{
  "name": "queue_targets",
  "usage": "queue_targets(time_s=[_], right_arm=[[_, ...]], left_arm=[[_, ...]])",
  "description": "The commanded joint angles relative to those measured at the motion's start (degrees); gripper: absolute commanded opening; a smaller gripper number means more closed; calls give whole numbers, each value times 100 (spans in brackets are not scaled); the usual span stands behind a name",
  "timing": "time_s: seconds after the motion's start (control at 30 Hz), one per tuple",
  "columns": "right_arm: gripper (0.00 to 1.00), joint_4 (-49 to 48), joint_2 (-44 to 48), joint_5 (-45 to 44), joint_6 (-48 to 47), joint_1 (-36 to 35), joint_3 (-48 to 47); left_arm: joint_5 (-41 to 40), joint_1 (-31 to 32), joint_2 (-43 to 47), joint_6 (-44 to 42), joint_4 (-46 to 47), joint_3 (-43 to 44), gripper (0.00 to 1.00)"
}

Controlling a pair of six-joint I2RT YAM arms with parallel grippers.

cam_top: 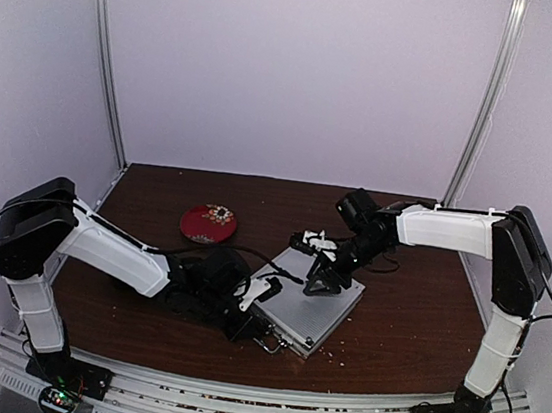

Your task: Pack up texas hold em set

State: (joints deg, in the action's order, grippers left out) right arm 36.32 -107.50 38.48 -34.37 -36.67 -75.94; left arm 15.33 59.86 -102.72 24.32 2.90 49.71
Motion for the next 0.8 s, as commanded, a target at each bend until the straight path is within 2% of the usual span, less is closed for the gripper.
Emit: queue_targets(time_s=[0.0, 0.27, 0.5, 0.67, 0.77], right_arm=[[49, 482, -393, -280, 18, -46, 136], [50, 497, -385, -279, 24, -43, 132], [50, 506, -353, -262, 22, -42, 132], [50, 509, -266, -249, 31, -43, 120], [50, 583, -124, -330, 47, -35, 61]], left_arm=[[-79, 17, -154, -56, 169, 166, 0], [-177, 17, -221, -49, 166, 163, 0], [-241, 17, 91, -103, -55, 150, 0], [-222, 17, 415, -304, -410, 159, 0], [-289, 17, 604, -669, -956, 279, 0]])
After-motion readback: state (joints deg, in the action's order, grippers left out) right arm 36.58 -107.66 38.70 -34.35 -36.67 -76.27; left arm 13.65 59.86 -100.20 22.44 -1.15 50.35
